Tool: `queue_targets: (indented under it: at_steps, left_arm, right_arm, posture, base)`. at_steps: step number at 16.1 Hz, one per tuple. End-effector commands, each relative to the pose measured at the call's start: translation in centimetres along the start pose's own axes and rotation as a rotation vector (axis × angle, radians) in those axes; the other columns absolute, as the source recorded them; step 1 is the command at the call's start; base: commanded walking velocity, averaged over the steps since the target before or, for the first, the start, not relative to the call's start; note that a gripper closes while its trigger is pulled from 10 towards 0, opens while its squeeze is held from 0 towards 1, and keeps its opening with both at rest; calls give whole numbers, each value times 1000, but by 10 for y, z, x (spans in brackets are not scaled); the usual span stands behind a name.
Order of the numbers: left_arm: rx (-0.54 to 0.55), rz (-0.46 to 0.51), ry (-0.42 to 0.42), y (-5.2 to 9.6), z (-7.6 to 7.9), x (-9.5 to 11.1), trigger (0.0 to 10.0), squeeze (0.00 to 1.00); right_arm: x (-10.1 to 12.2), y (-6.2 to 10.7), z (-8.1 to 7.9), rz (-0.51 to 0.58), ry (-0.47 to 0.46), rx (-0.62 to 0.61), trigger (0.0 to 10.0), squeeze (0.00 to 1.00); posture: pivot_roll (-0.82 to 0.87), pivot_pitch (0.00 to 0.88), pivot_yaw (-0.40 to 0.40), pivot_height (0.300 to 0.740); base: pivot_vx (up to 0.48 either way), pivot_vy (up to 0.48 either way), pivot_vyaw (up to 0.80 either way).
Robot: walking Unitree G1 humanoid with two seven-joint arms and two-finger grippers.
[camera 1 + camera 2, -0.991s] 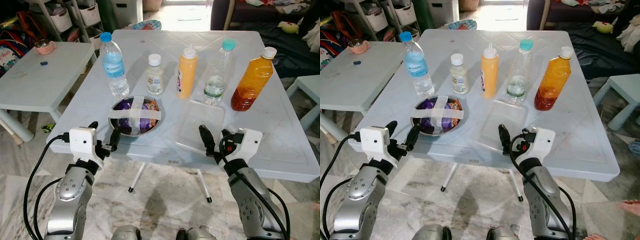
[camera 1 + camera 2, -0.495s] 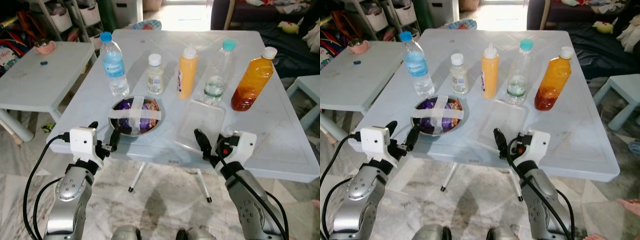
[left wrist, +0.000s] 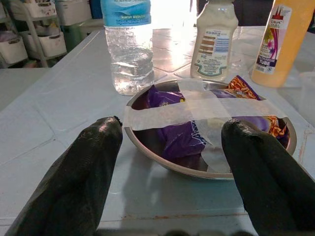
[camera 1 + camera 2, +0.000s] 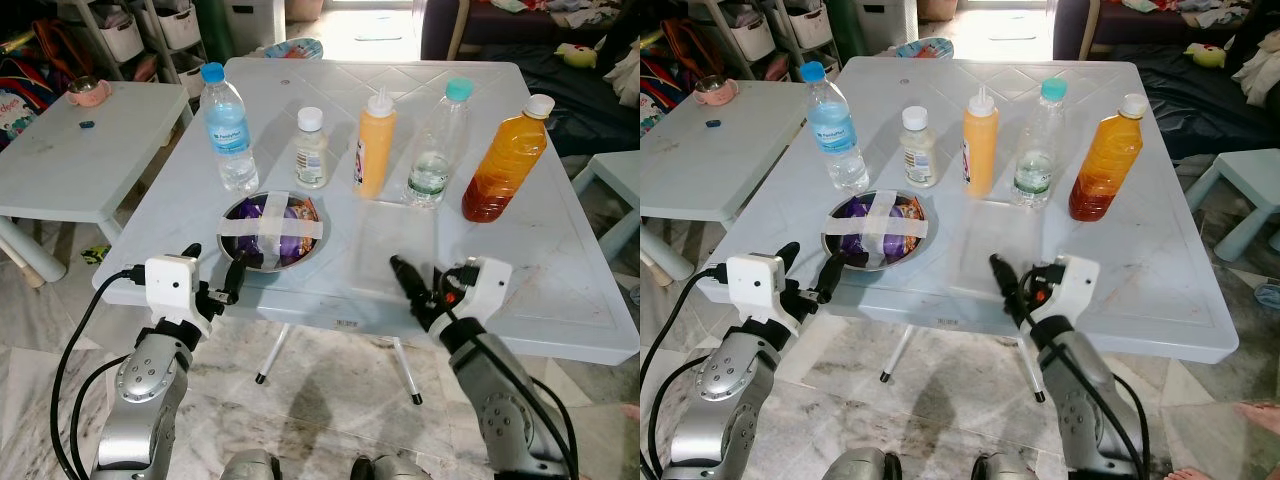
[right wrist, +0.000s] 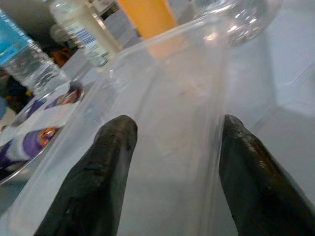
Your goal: Restocking fridge
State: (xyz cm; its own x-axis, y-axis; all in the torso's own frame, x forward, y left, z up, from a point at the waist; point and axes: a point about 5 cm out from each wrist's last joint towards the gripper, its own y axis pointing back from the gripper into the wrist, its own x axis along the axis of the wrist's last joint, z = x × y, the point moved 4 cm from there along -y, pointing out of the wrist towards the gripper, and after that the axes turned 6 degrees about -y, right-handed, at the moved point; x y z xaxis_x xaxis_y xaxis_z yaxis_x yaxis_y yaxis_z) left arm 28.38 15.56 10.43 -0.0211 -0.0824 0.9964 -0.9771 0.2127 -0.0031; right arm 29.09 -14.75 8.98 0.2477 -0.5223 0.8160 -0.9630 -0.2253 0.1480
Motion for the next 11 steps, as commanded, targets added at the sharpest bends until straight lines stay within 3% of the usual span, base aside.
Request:
queue_targets:
  at_steps: [1,4,6,11]
  left_arm:
    - [0,16,-14,1,-1,5,10000,0]
    - [0,16,-18,-3,1,5,10000,0]
    - [-4,12,-19,-2,3,3,10000,0]
    - [-12,11,-26,-2,6,3,10000,0]
  right_arm:
    - [-3,1,10,-17,-2,-47,0,0]
    - [2,-1,18,-5,-1,-93,0,0]
    - [1,-2,29,-13,72,-170,0,0]
    - [1,-3,29,-9,78,-175,0,0]
  posture:
    - [28,83,43,740]
    - [24,85,42,740]
    - [24,86,41,740]
    - [25,87,42,740]
  base:
    - [0,0,0]
    - [0,0,0]
    - [0,0,0]
    - [0,0,0]
